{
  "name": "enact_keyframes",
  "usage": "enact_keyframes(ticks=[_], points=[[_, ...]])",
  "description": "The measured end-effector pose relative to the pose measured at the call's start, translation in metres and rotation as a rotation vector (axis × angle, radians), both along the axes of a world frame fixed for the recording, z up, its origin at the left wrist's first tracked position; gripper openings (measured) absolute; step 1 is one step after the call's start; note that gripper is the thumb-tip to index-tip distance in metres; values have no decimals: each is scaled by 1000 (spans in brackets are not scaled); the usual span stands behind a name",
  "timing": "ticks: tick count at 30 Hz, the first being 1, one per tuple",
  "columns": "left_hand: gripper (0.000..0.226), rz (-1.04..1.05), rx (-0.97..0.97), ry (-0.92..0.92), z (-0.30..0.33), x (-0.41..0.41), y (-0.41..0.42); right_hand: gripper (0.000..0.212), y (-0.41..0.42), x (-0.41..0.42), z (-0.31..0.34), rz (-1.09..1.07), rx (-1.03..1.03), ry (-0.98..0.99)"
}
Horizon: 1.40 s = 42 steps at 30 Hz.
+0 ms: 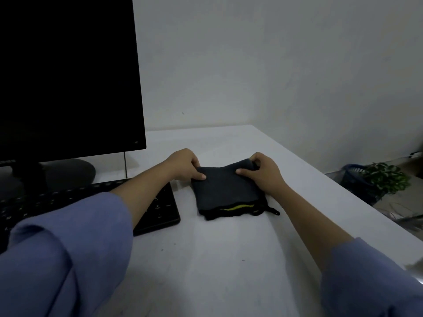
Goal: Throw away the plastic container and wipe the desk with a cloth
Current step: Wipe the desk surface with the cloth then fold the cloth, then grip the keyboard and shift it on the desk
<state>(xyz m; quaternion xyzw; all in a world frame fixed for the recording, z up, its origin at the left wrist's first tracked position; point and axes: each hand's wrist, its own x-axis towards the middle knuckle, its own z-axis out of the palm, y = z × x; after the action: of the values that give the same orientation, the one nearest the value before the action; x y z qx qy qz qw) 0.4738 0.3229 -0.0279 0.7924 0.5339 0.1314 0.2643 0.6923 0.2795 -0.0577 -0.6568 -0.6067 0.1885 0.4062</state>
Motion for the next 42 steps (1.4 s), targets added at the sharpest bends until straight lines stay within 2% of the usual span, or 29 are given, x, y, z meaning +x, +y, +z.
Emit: enact_keyframes(ticks=[6, 9, 12, 14, 17, 21, 25, 28, 31, 34, 36, 38, 42], points=[[27, 83, -18, 47, -11, 3, 7, 37, 10, -5, -10, -29, 11, -44], [27, 92, 68, 93, -13, 1, 2, 41, 7, -9, -11, -85, -2, -51], [34, 96, 184, 112, -10, -10, -15, 43, 2, -19, -8, -167, 71, -236], [39, 120, 262, 99, -5, -24, -29, 36, -3, -33, -2, -202, 158, -319], [33, 198, 365, 33, 4, -59, -54, 35, -12, -69, 7, -29, 224, -286], [22, 267, 420, -30, 11, -118, -90, 52, -29, -130, 12, 318, 150, -197], [18, 397, 476, -13, 13, -193, -124, 60, -41, -176, 7, 366, 71, -136], [23, 560, 568, 116, 1, -249, -146, 64, -44, -194, 2, 308, -2, -104], [46, 745, 494, 243, -12, -289, -165, 74, -45, -202, -4, 225, -47, -147], [83, 927, 273, 311, -20, -319, -178, 85, -47, -208, -5, 185, -92, -240], [100, 984, 123, 282, -24, -331, -183, 86, -47, -209, -4, 169, -123, -279], [107, 989, 64, 239, -28, -336, -186, 85, -49, -210, -2, 162, -137, -294], [106, 1005, 128, 176, -27, -337, -188, 85, -52, -212, 0, 138, -130, -306]])
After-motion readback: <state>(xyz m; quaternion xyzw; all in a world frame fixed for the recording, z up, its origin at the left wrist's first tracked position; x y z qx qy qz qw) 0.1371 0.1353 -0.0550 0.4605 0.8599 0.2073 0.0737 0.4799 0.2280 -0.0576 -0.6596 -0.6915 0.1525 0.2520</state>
